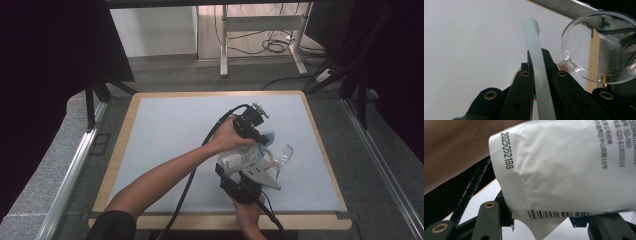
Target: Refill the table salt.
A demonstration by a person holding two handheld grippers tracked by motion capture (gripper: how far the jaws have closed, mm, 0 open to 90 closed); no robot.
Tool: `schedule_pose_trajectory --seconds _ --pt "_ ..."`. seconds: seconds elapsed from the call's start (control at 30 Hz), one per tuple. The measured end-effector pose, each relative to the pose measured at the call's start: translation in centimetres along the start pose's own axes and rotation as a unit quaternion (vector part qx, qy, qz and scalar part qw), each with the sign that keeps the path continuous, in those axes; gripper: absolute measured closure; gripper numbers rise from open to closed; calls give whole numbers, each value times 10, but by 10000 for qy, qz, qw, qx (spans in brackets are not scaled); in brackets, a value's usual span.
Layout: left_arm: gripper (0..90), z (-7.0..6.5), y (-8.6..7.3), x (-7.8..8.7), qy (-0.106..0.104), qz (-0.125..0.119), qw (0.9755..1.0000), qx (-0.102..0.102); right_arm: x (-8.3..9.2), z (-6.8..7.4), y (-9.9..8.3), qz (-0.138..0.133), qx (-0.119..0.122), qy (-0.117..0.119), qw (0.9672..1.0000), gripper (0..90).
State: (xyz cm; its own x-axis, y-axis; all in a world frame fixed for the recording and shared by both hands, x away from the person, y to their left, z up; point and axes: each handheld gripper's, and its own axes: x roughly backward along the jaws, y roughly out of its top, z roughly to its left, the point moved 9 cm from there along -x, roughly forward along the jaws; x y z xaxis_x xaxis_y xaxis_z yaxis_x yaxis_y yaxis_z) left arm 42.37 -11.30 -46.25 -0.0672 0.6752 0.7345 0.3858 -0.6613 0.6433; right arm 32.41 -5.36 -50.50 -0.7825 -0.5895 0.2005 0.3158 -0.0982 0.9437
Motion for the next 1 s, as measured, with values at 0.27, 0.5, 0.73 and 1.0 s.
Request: schedule_pose_trajectory --seconds 0.27,0.5,0.73,1.0 --pt "900 1 0 -1 3 -9 10000 13 0 0 0 -5 -17 10 10000 493" --pt "900 1 1 0 -5 1 10000 19 0 0 2 -30 -29 10 10000 493" --pt "900 1 0 -1 -7 19 10000 20 0 0 2 -28 -35 15 10000 493" --pt "900 1 0 -2 -14 16 10000 19 0 -1 2 -32 -22 14 10000 493"
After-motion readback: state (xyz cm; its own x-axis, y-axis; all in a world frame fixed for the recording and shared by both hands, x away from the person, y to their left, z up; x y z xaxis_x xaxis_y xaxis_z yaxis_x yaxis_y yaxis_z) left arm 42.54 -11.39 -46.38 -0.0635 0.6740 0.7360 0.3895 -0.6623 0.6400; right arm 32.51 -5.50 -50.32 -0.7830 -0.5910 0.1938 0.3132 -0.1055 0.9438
